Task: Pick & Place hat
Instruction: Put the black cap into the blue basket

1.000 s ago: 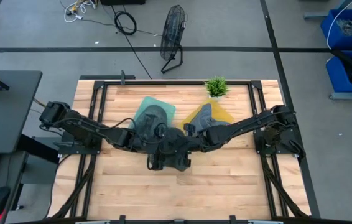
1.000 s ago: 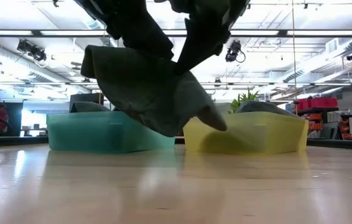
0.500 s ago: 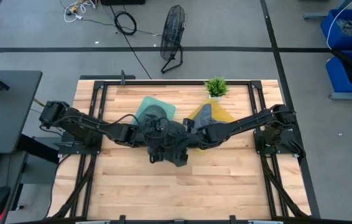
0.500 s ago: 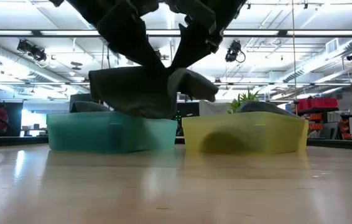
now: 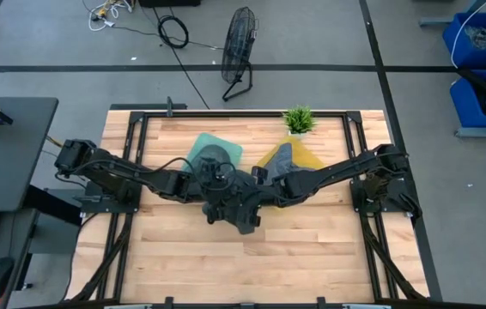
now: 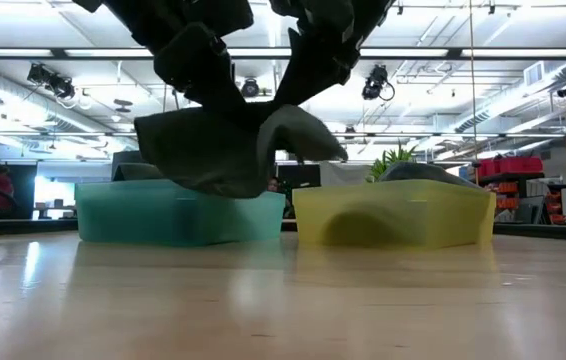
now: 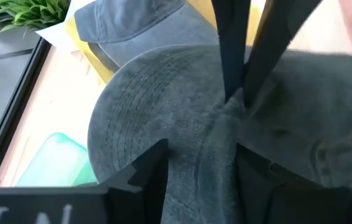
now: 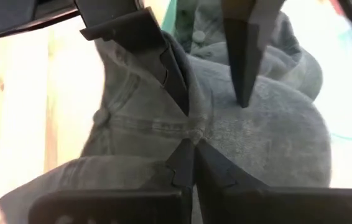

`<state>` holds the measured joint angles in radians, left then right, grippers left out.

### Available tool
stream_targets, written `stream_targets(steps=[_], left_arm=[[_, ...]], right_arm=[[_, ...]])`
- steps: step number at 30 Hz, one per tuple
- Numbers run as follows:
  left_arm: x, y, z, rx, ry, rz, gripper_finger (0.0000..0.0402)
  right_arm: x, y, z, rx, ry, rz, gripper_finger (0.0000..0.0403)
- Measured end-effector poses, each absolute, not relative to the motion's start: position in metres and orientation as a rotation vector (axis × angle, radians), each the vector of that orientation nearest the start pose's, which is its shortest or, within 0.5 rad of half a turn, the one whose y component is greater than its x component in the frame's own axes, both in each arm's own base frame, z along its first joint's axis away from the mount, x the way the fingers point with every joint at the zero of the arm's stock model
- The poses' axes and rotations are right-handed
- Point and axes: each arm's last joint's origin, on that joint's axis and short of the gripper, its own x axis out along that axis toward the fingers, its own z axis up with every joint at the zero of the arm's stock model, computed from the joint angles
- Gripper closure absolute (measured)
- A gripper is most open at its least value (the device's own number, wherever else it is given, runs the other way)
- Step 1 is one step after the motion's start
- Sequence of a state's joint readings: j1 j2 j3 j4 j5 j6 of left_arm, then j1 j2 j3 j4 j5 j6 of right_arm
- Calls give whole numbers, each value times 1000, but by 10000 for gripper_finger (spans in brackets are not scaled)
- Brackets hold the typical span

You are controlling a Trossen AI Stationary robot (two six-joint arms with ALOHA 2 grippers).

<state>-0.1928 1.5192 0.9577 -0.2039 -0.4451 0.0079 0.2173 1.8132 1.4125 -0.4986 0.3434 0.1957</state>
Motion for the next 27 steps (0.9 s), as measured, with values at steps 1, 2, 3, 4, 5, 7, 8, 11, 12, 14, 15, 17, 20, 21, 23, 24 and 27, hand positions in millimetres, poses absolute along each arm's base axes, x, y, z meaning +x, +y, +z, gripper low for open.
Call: stream_targets(steps=[1,2,3,4,5,7,8,11,12,14,15,17,20,21,23,24,27], left_arm=[[310,-48,222,249,735,237,256],[310,-48,222,249,737,238,265],[310,-48,222,250,737,237,277],[310,-48,222,251,736,236,290],[310,-48,222,253,735,235,305],[310,-47,222,252,737,231,338],[310,-47,222,254,738,229,355],[308,-47,226,269,725,231,390],[307,-46,229,268,714,236,390],[306,-46,239,278,701,249,386],[305,-45,247,292,698,261,383],[305,-45,265,337,699,302,380],[300,-41,295,417,744,372,383],[299,-38,304,431,762,389,385],[294,-31,316,451,831,406,388],[292,-27,320,460,867,415,389],[285,-13,323,472,960,444,390]], right_arm=[[384,75,245,-74,844,-210,395],[384,74,245,-81,842,-220,394],[385,73,245,-83,842,-224,393],[385,72,245,-85,842,-226,390],[385,72,245,-84,842,-227,386],[385,71,245,-83,841,-229,376],[385,71,245,-84,841,-230,370],[385,71,246,-93,839,-230,349],[384,71,248,-108,837,-223,342],[381,72,255,-159,824,-206,330],[378,71,261,-173,810,-209,325],[371,68,276,-184,772,-242,319],[353,62,304,-240,724,-298,317],[344,59,313,-268,718,-321,318],[329,55,332,-294,685,-354,321],[320,53,340,-297,674,-359,323],[297,48,359,-281,664,-362,331]])
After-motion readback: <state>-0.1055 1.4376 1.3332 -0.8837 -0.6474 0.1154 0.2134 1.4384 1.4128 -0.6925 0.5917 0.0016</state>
